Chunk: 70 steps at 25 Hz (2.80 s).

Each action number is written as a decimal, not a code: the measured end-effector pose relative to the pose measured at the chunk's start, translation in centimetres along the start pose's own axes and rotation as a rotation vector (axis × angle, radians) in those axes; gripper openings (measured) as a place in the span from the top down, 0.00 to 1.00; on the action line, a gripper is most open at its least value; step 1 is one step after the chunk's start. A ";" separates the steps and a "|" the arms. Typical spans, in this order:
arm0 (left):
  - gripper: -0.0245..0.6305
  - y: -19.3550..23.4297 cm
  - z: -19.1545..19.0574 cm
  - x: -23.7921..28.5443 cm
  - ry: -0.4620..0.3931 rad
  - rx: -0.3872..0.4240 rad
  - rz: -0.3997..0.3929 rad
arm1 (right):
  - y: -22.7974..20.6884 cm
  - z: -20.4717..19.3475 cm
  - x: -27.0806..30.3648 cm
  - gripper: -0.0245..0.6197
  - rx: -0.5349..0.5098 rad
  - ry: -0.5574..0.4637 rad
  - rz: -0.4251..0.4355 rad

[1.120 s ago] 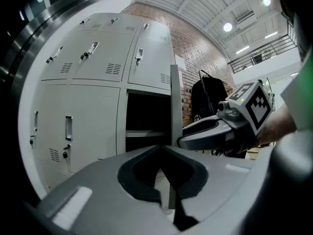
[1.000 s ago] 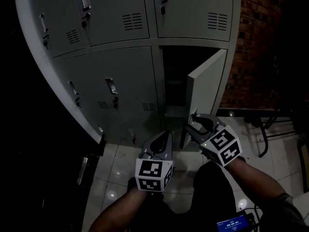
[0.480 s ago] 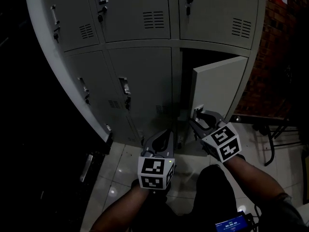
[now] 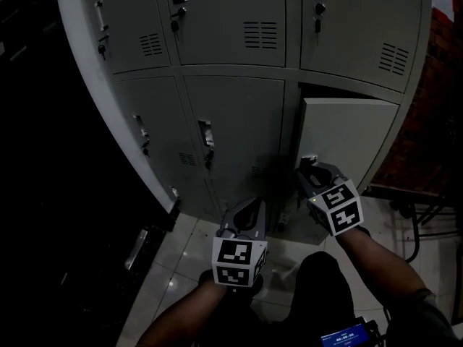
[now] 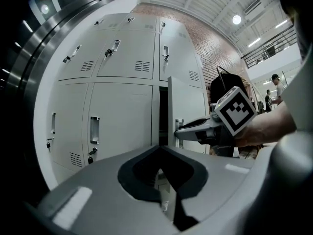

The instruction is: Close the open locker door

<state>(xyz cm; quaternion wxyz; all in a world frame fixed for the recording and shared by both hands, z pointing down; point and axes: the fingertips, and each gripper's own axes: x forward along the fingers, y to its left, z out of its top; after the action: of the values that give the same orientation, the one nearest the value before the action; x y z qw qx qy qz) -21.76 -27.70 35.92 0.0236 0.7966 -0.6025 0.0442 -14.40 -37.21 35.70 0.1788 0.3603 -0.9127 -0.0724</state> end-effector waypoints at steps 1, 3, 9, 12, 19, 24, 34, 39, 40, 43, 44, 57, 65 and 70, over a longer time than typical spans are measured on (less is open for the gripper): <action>0.96 0.2 0.0 0.1 0.000 0.001 0.002 | -0.2 0.0 0.4 0.86 0.001 0.000 -0.003; 0.96 0.5 0.1 0.4 -0.002 0.002 0.006 | -0.6 0.1 1.0 0.86 0.004 0.001 -0.009; 0.96 0.6 0.1 1.3 0.001 -0.006 0.008 | -1.7 0.2 2.7 0.87 0.013 0.001 -0.025; 0.96 0.4 0.0 1.7 0.003 -0.007 0.007 | -2.2 0.2 3.5 0.88 0.028 0.005 -0.034; 0.96 0.6 0.1 2.7 0.011 -0.005 0.012 | -3.7 0.1 4.9 0.90 0.072 0.014 -0.063; 0.96 1.0 0.4 3.5 0.007 -0.005 0.016 | -4.3 0.1 5.6 0.90 0.089 0.019 -0.084; 0.96 1.7 0.3 3.8 0.010 -0.009 0.018 | -5.3 0.1 6.6 0.90 0.112 0.031 -0.141; 0.96 1.7 0.2 3.6 0.010 -0.013 0.019 | -5.2 0.1 6.7 0.90 0.110 0.034 -0.180; 0.96 1.7 0.2 3.5 0.011 -0.014 0.018 | -5.2 0.1 6.7 0.90 0.111 0.033 -0.188; 0.96 1.8 0.1 3.3 0.012 -0.016 0.018 | -5.3 0.0 6.6 0.90 0.113 0.029 -0.202; 0.96 1.8 0.1 3.3 0.011 -0.016 0.018 | -5.3 0.0 6.6 0.90 0.113 0.029 -0.204; 0.96 1.7 0.5 2.9 0.007 -0.013 0.019 | -4.7 -0.3 5.6 0.80 0.119 0.032 -0.159; 0.96 -0.5 2.2 2.8 -0.014 -0.007 -0.011 | -3.9 -0.1 1.1 0.83 0.124 0.014 -0.116; 0.96 -3.5 3.3 2.8 -0.033 -0.011 -0.054 | -3.9 -1.0 -4.2 0.86 0.169 0.000 -0.102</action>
<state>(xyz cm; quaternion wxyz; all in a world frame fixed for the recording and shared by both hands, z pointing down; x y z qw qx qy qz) -17.51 -29.78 32.97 0.0193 0.8131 -0.5812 0.0269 -8.70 -37.19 34.46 0.1437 0.4199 -0.8961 -0.0043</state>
